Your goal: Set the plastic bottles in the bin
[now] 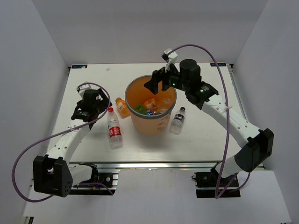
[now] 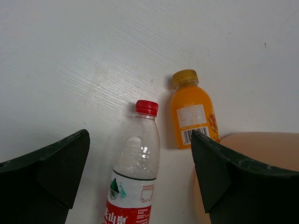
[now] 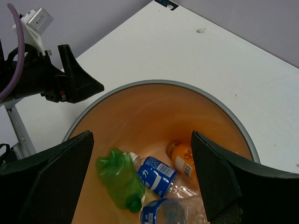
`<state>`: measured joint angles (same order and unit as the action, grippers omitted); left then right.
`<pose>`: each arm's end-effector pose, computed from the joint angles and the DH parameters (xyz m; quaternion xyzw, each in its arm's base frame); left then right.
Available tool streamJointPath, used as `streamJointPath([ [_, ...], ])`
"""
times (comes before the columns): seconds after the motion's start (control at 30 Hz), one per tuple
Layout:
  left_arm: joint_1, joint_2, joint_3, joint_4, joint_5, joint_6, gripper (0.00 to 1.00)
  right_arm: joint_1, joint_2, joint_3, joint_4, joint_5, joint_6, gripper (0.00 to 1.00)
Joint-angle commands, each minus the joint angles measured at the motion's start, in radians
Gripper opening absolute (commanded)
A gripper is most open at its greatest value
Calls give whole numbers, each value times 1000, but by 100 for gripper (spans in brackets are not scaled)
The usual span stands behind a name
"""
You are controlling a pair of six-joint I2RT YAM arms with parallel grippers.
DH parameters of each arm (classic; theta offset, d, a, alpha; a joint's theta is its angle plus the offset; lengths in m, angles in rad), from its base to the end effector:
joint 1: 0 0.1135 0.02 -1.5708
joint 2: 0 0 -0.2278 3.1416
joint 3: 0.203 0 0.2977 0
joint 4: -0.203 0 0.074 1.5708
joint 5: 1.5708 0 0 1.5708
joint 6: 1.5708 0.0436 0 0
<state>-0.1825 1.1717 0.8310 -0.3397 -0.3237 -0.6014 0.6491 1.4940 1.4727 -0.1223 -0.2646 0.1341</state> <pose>0.3133 -0.0437 0.2100 -0.2531 0.8568 -0.0279 0.4483 0.3199 0.2570 0.3778 -0.2743 0.7027 0.3398 0.5617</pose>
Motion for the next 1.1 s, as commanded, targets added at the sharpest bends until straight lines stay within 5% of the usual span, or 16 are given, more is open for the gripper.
streamJointPath([
  [0.0, 2, 3, -7, -4, 40, -8, 98, -8, -144, -47, 98, 28, -14, 89],
  [0.27, -2, 46, -65, 2, 182, -38, 98, -117, -366, -285, 153, 532, -14, 90],
  [0.5, -77, 103, -164, 16, 190, -115, 98, -495, -301, -318, 52, 360, 128, 89],
  [0.7, -114, 175, -165, 10, 132, -136, 98, -595, -95, -274, -103, 203, 212, 89],
  [0.77, -112, 198, -164, 7, 137, -146, 93, -598, -86, -349, -71, 205, 248, 89],
  [0.97, -114, 178, -104, -76, 71, -156, 51, -602, -100, -456, -8, 214, 317, 89],
  [1.07, -112, 94, -37, -171, 0, -182, 46, -602, -138, -537, 29, 235, 335, 89],
])
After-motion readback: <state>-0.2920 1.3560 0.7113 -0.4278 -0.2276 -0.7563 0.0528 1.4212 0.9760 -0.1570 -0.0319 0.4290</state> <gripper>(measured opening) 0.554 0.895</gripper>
